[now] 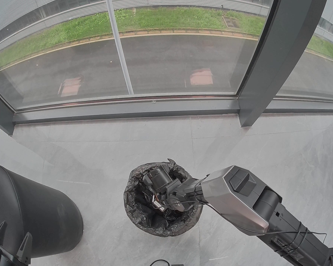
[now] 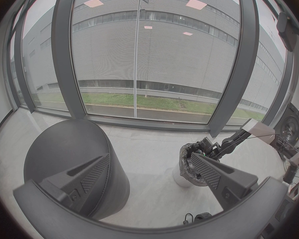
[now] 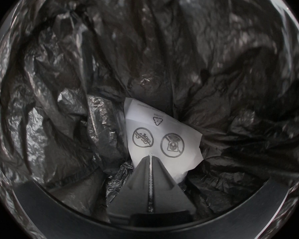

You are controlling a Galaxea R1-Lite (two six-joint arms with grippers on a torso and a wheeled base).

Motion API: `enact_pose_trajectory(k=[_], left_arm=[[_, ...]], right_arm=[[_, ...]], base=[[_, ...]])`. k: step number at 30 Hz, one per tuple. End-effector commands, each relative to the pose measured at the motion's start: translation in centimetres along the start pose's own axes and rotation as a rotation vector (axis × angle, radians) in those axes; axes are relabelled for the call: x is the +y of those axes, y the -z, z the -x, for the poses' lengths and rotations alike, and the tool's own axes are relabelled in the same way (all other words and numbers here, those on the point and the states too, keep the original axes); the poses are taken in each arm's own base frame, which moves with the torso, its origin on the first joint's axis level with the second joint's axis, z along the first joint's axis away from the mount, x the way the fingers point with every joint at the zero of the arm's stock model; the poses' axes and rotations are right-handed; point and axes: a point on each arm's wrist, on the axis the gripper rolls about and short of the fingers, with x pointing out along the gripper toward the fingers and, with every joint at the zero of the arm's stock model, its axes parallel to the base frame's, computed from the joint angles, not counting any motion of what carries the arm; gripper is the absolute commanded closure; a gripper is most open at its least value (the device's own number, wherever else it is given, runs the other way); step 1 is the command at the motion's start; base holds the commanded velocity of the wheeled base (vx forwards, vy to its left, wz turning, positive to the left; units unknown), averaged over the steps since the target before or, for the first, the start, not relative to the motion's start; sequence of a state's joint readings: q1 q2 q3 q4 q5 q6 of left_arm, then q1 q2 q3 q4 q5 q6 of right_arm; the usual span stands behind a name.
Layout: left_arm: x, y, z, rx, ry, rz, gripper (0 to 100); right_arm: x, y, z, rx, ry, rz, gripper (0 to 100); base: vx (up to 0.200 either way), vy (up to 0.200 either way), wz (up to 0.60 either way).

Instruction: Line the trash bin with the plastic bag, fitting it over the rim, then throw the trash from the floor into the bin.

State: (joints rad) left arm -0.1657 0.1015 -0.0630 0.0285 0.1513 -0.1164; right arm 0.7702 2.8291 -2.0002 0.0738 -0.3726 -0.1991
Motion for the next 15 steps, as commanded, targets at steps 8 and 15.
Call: enact_pose_trajectory(k=[8, 15], left_arm=[[0.1, 0.8, -0.2, 0.03, -0.024, -0.006, 0], [-0.1, 1.0, -0.1, 0.008, -0.147, -0.057, 0]], right_arm=[[-1.6, -4.4, 6.0, -0.097, 0.0, -0.015, 100], [-4.4, -7.3, 11.3, -0.177, 0.03, -0.049, 100]], base=[[0.0, 0.0, 0.0], [0.0, 0.0, 0.0]])
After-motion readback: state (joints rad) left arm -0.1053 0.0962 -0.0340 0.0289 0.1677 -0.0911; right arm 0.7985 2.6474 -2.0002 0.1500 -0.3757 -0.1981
